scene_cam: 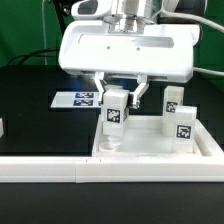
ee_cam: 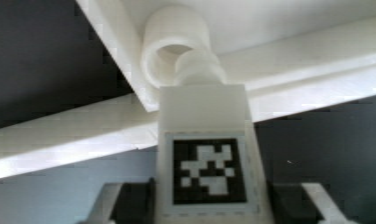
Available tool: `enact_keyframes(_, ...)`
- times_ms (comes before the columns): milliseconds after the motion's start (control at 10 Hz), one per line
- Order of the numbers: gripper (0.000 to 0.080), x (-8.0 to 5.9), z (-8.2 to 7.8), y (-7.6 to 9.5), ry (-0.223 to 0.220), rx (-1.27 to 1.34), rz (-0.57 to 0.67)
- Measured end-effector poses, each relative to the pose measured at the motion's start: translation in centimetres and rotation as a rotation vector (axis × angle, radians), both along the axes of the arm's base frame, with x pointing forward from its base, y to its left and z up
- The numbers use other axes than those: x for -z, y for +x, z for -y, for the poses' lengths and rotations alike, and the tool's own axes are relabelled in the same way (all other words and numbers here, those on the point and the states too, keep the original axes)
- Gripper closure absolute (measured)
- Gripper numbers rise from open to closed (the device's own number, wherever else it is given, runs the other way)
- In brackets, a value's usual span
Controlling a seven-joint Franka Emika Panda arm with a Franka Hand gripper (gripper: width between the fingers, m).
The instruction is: Assemble square table
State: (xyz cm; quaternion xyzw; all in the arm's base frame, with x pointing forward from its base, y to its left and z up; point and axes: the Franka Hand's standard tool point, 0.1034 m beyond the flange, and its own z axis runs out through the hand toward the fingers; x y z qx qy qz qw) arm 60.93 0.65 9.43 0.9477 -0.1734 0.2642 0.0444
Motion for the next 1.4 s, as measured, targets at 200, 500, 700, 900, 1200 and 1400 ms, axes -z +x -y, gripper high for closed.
enact_keyframes(200, 0.0509, 0.0, 0.1, 0.0, -0.007, -0.009, -0.002)
enact_keyframes(500, 0.0509, 0.1, 0.5, -0.4, -0.021, -0.022, 0.001)
enact_keyframes(700, 0.0509, 0.5, 0.9, -0.7, -0.029, -0.024, -0.007)
enact_keyframes(900, 0.0509, 1.1, 0.7, -0.6, -0.038, -0.031, -0.01)
enact_keyframes(1200, 0.0509, 1.8, 0.3, 0.3, -0.063, -0.052, 0.031)
enact_keyframes(1400, 0.0509, 1.8, 0.3, 0.4, -0.07, -0.059, 0.037)
